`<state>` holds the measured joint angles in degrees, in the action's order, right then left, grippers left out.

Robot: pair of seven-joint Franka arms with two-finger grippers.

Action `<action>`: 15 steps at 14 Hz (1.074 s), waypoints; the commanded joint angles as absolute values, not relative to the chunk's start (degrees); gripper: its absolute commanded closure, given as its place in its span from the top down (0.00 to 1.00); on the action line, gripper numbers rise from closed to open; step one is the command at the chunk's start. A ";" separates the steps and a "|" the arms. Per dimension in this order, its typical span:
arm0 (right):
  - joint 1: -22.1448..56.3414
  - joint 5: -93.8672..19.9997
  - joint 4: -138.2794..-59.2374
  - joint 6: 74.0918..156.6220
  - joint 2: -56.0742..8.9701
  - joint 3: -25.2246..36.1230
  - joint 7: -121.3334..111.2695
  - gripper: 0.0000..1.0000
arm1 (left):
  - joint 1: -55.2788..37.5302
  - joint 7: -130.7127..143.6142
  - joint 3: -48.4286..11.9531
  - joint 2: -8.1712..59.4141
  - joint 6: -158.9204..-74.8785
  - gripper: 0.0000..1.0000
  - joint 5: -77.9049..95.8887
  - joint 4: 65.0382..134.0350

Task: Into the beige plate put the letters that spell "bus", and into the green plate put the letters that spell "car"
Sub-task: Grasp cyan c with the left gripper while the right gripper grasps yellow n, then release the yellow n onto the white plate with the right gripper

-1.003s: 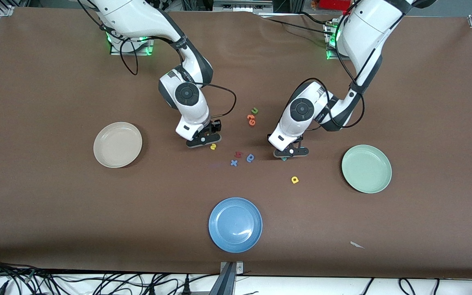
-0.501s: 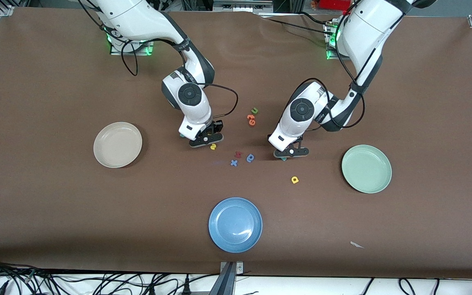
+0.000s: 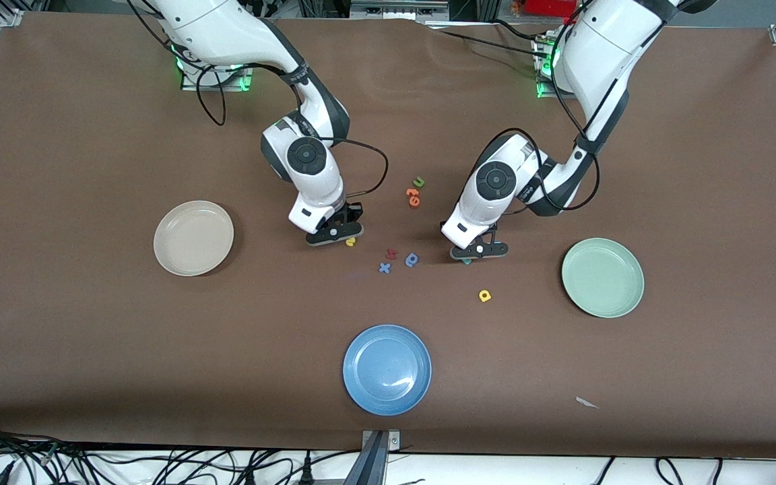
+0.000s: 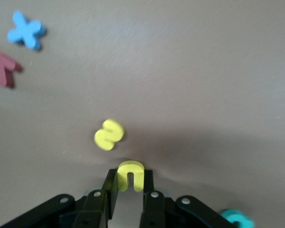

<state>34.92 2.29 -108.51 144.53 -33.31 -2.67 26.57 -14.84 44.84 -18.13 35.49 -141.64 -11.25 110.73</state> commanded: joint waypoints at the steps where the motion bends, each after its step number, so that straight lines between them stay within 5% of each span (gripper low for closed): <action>1: 35.25 2.64 -109.60 137.23 -26.47 1.13 26.28 0.08 | -15.82 47.20 -18.19 36.83 -141.59 0.21 -13.18 109.78; 7: 35.16 2.38 -118.63 130.25 -18.73 14.91 10.77 0.08 | -15.64 47.20 -18.19 36.47 -141.24 0.17 -13.18 109.60; 12: 32.88 1.49 -121.99 131.22 -21.96 21.80 -1.14 0.09 | -15.56 47.02 -18.11 36.47 -141.24 0.14 -13.18 109.69; 13: 32.18 1.49 -122.08 131.48 -22.93 21.80 -1.32 0.12 | -15.56 46.93 -18.11 36.47 -141.24 0.13 -13.18 109.60; 15: 31.64 1.41 -122.08 131.66 -24.69 21.80 -1.93 0.37 | -15.47 46.93 -18.11 36.39 -141.24 0.12 -13.18 109.60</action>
